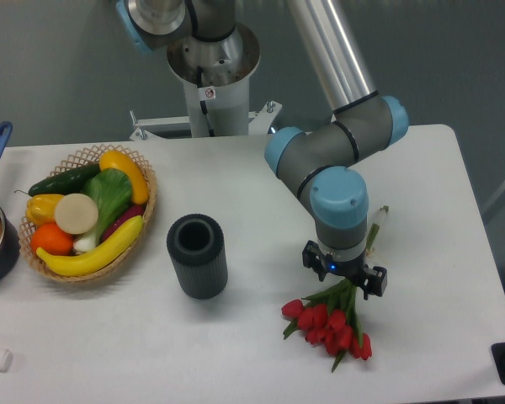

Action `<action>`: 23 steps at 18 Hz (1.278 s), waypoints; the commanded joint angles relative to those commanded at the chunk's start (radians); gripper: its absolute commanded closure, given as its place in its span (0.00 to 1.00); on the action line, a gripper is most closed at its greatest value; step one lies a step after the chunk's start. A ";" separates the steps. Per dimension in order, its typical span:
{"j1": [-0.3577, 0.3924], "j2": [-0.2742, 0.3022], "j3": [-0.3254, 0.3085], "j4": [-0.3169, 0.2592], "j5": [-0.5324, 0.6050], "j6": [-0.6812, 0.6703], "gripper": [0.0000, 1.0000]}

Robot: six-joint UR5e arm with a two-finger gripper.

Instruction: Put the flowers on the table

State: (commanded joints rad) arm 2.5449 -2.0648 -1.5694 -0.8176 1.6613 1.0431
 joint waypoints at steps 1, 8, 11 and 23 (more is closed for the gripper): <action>0.000 0.002 0.018 0.000 0.000 -0.005 0.00; 0.040 0.054 0.085 -0.046 0.003 0.009 0.00; 0.080 0.101 0.080 -0.116 0.000 0.110 0.00; 0.248 0.233 0.075 -0.333 -0.075 0.483 0.00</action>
State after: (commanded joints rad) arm 2.7933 -1.8317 -1.4941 -1.1505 1.5864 1.5263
